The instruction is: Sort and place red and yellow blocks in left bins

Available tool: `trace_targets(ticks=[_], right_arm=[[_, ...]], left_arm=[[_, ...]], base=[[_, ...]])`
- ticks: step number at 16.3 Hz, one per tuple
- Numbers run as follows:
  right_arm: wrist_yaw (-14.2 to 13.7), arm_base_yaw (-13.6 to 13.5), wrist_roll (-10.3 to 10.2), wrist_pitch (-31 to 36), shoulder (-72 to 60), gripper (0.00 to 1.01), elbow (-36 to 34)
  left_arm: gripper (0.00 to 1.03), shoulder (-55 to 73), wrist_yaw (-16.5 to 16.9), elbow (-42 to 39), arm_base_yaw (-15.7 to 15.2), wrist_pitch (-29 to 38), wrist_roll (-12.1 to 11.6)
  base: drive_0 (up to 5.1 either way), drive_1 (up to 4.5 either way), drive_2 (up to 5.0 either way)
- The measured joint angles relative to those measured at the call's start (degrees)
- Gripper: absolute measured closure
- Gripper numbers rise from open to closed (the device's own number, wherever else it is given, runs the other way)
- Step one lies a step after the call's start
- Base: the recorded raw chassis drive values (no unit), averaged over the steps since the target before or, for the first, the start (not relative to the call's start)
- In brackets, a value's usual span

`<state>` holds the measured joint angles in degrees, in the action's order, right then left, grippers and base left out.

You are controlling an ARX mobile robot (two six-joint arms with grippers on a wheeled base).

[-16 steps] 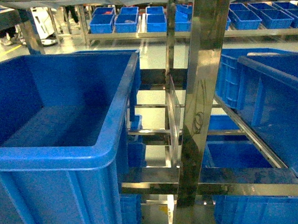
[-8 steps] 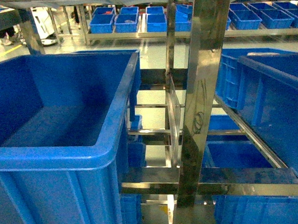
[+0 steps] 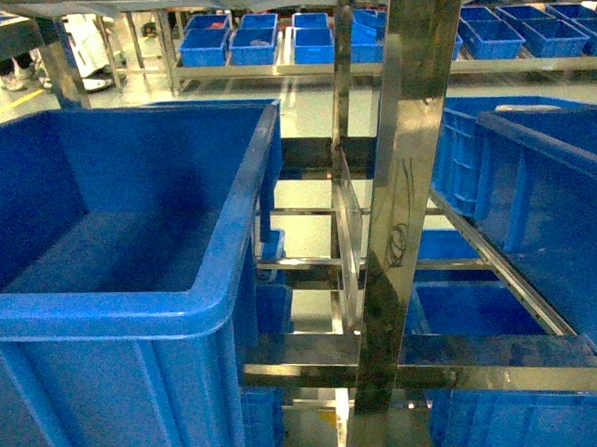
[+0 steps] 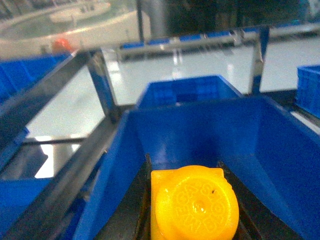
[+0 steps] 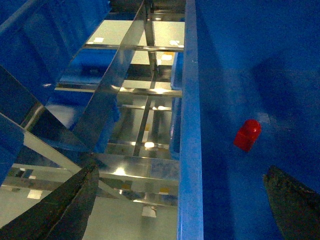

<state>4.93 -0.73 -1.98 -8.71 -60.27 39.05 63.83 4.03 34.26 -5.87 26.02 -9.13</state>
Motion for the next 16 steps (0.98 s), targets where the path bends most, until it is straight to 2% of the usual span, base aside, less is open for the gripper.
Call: trace_targets(ticks=[2, 7, 11, 13, 16], right_arm=[[0.0, 0.0, 0.0, 0.0, 0.0, 0.03, 0.0], [0.0, 0.0, 0.0, 0.0, 0.0, 0.03, 0.0], [0.0, 0.0, 0.0, 0.0, 0.0, 0.03, 0.0], [0.0, 0.0, 0.0, 0.0, 0.0, 0.03, 0.0], [0.0, 0.0, 0.0, 0.0, 0.0, 0.03, 0.0]], left_arm=[[0.77, 0.3, 2.0, -0.9, 0.1, -7.8, -0.3], [0.77, 6.8, 3.3, 1.4, -1.1, -7.5, -0.5], [0.77, 13.8, 6.2, 8.8, -1.2, -9.4, -3.4], [0.77, 17.8, 6.2, 12.5, -1.4, -11.2, -4.5], [0.77, 21.5, 5.5, 13.7, -1.2, -12.8, -6.0]], base=[[0.0, 0.0, 0.0], [0.0, 0.0, 0.0], [0.0, 0.0, 0.0], [0.0, 0.0, 0.0], [0.0, 0.0, 0.0]])
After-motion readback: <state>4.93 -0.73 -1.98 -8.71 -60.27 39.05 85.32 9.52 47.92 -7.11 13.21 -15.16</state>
